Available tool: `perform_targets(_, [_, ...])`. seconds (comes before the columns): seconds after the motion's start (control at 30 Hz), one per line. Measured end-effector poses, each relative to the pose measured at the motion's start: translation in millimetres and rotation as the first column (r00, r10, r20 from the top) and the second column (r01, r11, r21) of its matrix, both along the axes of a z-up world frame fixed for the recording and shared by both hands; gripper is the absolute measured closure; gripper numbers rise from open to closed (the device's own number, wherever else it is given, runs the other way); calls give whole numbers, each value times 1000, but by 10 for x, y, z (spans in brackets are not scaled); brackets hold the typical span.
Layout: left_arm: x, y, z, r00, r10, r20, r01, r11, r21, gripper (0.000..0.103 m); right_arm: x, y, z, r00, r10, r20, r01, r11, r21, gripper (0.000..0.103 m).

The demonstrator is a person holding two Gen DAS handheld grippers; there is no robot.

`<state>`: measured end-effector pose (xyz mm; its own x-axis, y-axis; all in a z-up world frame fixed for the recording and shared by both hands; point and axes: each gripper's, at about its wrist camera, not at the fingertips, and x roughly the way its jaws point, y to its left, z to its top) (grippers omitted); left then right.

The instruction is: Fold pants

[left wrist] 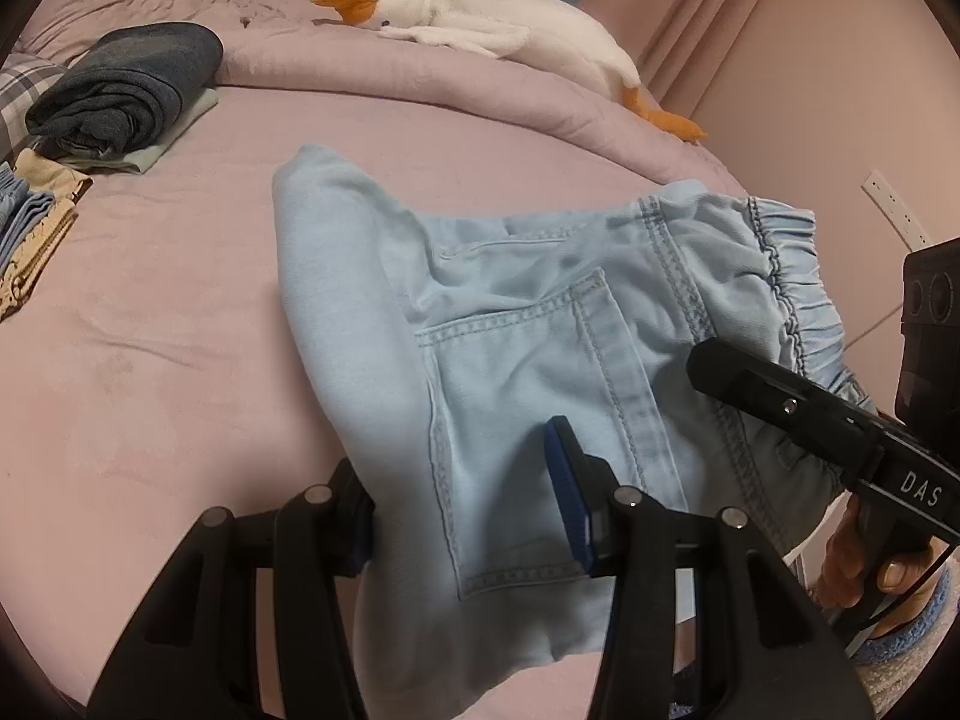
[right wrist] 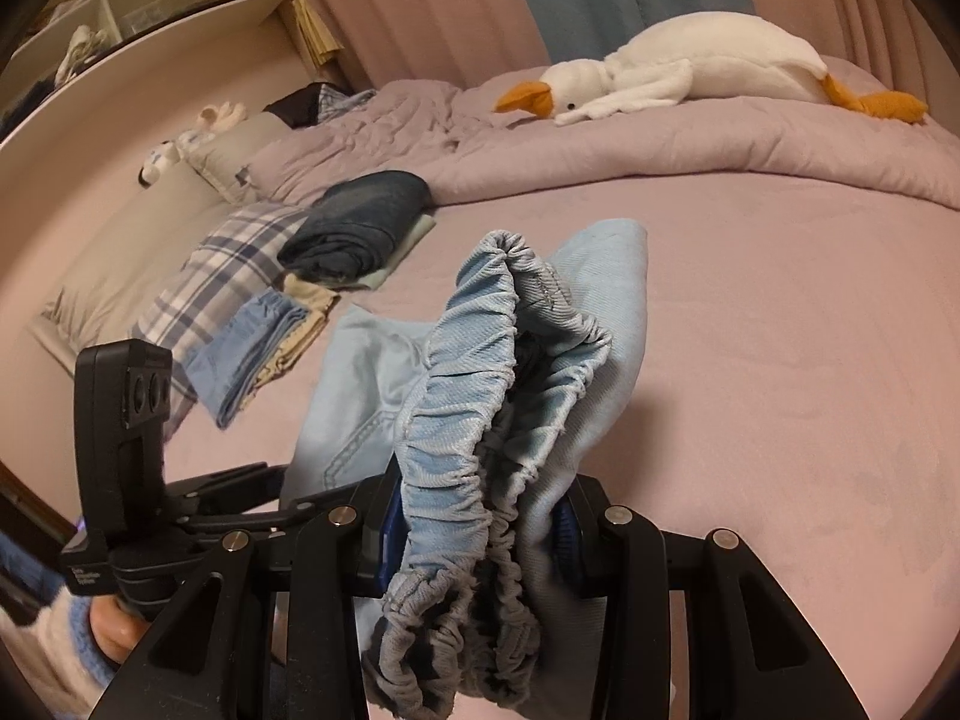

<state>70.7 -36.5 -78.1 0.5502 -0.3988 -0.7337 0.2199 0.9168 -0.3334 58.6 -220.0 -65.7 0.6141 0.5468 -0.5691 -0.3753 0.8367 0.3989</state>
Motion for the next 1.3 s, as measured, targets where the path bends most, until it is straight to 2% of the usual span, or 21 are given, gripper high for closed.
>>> perform_targets(0.7, [498,103,46,999,23,31,-25,999,40,56,397,156,66,1000,9,27,-9,1000,4,61])
perform_targets(1.3, [905,114,-38,999,31,24,-32,997,76,56,713,207,-15,1000,-10,5,10,1000,29,61])
